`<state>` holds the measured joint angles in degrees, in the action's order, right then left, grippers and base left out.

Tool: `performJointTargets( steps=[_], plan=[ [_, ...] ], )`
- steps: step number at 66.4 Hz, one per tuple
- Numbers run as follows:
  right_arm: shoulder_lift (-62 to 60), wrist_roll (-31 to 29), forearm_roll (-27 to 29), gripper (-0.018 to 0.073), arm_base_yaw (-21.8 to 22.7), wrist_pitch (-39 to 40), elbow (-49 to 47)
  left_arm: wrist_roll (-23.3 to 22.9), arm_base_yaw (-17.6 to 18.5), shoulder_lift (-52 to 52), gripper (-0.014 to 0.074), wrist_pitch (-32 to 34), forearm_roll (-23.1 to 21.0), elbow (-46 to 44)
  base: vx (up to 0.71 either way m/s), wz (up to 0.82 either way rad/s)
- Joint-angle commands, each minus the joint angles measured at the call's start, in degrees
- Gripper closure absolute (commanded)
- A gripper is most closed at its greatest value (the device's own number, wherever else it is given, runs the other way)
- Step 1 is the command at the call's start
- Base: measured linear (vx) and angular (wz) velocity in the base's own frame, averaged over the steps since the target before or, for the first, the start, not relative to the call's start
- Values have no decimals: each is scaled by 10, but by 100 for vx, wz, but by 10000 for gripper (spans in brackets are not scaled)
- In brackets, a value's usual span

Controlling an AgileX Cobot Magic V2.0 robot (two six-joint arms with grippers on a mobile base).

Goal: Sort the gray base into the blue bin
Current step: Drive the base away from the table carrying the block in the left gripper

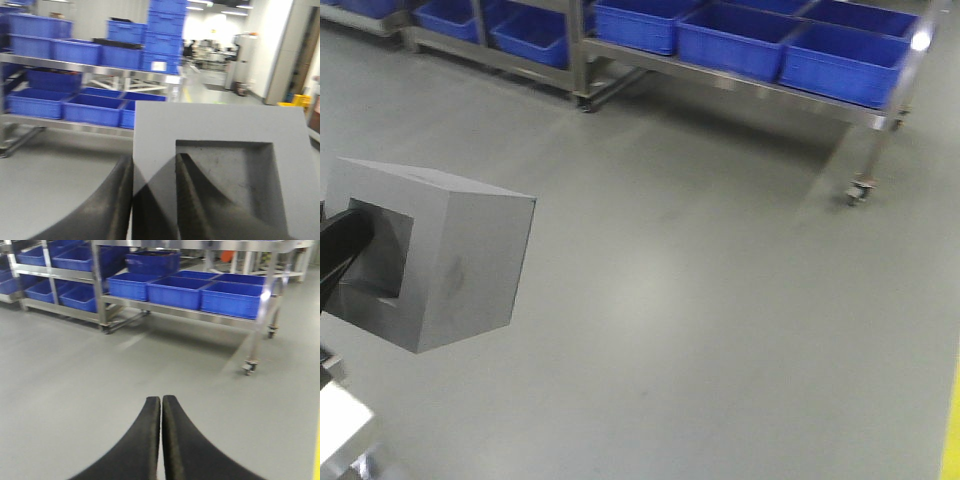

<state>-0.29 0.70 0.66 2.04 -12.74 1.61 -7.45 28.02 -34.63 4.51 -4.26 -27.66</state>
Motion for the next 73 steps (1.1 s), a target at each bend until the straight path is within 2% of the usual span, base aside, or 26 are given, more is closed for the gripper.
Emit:
performJointTargets(
  steps=[1, 53, 73],
  plan=[
    [10, -7, -3, 564, 0, 41, 1, -5, 3, 1, 603, 62, -4, -17, 10, -60],
    [10, -7, -3, 564, 0, 41, 1, -5, 3, 1, 603, 62, -4, -17, 15, -58],
    [10, -7, -3, 564, 0, 41, 1, -5, 3, 1, 603, 62, -4, -17, 24, -41]
  ],
)
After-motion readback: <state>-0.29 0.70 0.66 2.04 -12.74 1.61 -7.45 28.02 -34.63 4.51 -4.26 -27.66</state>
